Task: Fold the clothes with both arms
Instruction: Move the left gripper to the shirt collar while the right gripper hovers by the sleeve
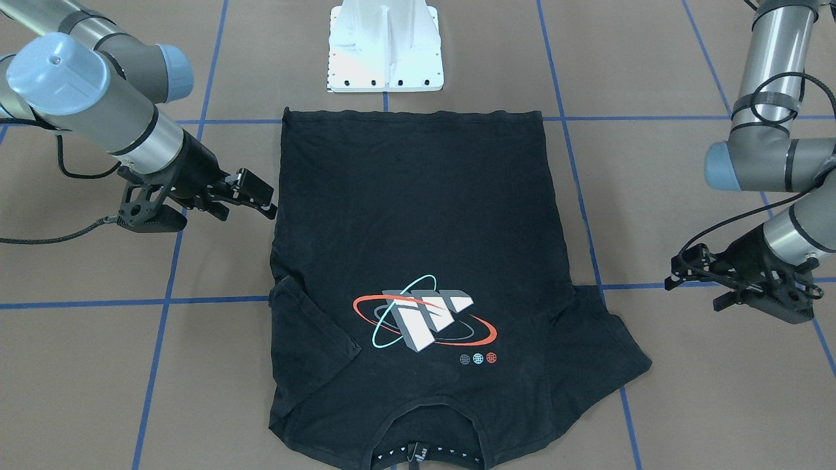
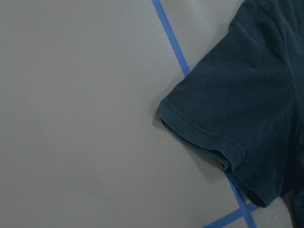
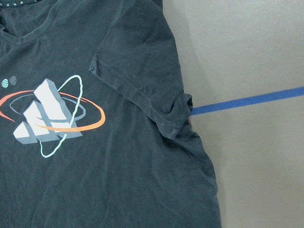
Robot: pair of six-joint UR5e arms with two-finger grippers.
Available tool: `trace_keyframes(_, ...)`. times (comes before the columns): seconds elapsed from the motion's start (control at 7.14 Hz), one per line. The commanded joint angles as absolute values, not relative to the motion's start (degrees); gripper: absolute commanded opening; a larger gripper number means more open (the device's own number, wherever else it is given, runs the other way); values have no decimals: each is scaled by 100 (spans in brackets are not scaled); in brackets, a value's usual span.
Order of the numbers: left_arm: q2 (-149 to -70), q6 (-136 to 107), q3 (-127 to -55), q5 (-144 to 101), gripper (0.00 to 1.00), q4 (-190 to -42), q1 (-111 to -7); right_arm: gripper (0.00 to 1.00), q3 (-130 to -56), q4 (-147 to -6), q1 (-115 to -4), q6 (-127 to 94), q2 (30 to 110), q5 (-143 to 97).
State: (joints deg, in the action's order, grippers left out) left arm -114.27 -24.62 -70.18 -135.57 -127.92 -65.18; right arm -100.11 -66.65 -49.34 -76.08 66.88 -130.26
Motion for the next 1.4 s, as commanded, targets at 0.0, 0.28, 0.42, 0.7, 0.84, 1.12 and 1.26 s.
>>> trace_keyframes(0.0, -11627, -2452, -6515, -13570, 99, -12858, -6495, 100, -10169, -6653, -4983, -7594, 6978, -13069)
trace_keyframes(0.28, -12031, -2514, -6091, -13597, 95, -12858, -6495, 100, -10326, -6653, -5054, -7594, 7135, -13131)
trace_keyframes(0.42, -12337, -2696, -5769, -13988, 94, -12867, -6495, 100, -10362, -6653, -5045, -7585, 7259, -13131)
trace_keyframes(0.7, -12480, -3108, -5204, -14027, 94, -13497, -6495, 100, -10415, -6653, -5149, -7585, 7295, -13245)
trace_keyframes(0.84, -12480, -3207, -5107, -14027, 95, -13561, -6495, 100, -10406, -6653, -5142, -7585, 7321, -13245)
trace_keyframes(1.12, -12585, -3671, -4478, -13870, 94, -14678, -6486, 100, -10432, -6653, -5142, -7585, 7304, -13236)
trace_keyframes(1.26, -12899, -3900, -3978, -13391, 94, -15026, -6469, 100, -10441, -6662, -5150, -7594, 7330, -13175)
